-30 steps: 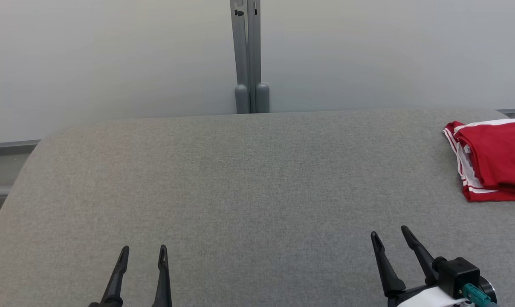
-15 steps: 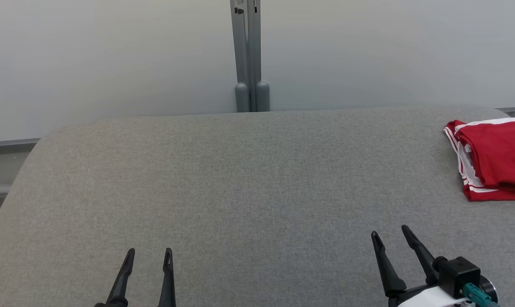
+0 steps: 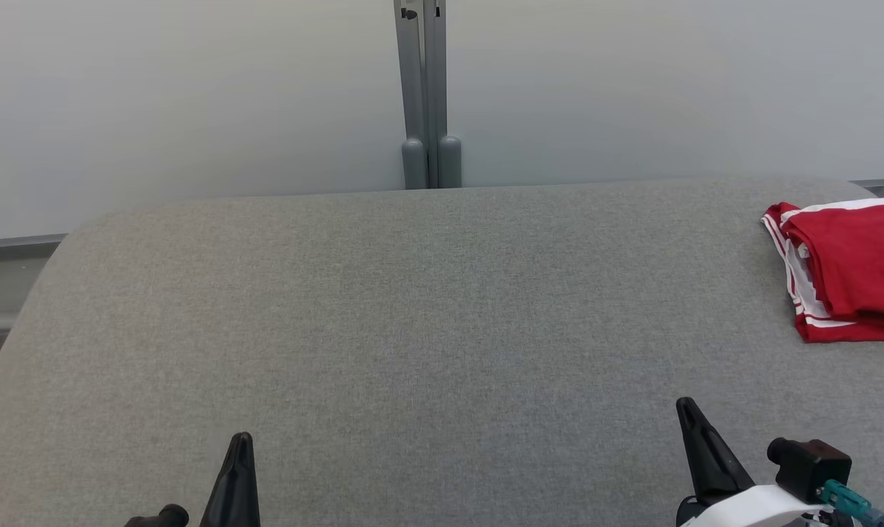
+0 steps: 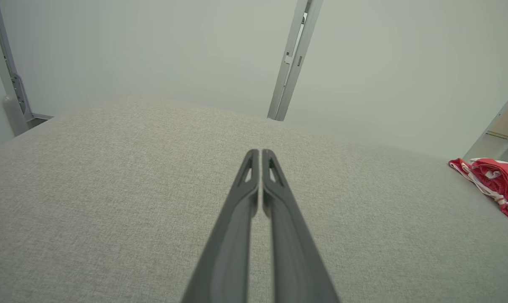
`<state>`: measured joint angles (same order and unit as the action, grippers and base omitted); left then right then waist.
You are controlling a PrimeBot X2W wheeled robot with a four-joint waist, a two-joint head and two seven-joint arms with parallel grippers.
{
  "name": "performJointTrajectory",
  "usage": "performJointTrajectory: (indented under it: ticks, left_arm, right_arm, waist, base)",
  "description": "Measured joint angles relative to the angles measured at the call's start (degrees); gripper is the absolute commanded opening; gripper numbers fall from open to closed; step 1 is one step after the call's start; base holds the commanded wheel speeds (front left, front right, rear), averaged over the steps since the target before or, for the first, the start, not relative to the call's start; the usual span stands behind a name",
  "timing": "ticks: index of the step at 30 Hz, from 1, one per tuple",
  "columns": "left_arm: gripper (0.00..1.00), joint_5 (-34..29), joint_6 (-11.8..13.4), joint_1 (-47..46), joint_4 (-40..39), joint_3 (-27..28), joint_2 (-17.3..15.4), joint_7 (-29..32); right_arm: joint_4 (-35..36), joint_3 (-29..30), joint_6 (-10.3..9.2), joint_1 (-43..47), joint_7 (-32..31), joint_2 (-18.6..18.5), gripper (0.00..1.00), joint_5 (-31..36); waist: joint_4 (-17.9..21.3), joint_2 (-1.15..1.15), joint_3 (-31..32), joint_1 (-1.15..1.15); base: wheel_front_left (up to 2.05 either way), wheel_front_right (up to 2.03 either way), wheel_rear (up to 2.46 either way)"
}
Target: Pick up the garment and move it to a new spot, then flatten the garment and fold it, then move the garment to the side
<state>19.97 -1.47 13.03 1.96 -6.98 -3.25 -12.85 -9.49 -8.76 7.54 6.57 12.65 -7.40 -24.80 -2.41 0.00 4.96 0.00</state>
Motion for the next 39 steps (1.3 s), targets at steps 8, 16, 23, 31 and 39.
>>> performJointTrajectory:
  ticks: [8, 16, 23, 31, 39]
  left_arm:
    - [0.00, 8.98, -0.63, -2.33, 1.77, 0.82, -0.43, 1.67]
    - [0.00, 16.57, -1.20, -4.25, 3.19, 1.51, -0.85, 3.10]
    - [0.00, 22.98, -1.65, -5.80, 4.17, 2.15, -1.05, 4.31]
    - [0.00, 29.61, -2.18, -7.32, 5.08, 3.05, -1.22, 5.73]
    - [0.00, 35.28, -2.69, -8.75, 5.88, 3.82, -1.33, 7.09]
  right_arm:
    - [-0.63, 1.20, 0.00, -1.36, -1.79, 0.14, 0.00, -7.94]
    - [-1.05, 2.36, 0.00, -2.54, -3.45, 0.37, 0.00, -14.99]
    - [-1.40, 3.39, -0.01, -3.60, -4.78, 0.54, 0.00, -20.81]
    - [-1.74, 4.52, -0.01, -4.69, -6.28, 0.82, 0.00, -26.87]
    - [-2.13, 5.59, -0.01, -5.67, -7.64, 1.10, 0.00, -32.38]
  waist:
    - [0.17, 0.00, -0.35, 0.00]
    - [0.33, 0.00, -0.70, 0.00]
    - [0.47, 0.00, -1.01, 0.00]
    - [0.64, 0.00, -1.37, 0.00]
    - [0.81, 0.00, -1.73, 0.00]
  base:
    - [0.00, 0.00, 0.00]
    - [0.00, 0.00, 0.00]
    - [0.00, 0.00, 0.00]
    - [0.00, 0.00, 0.00]
    - [0.00, 0.00, 0.00]
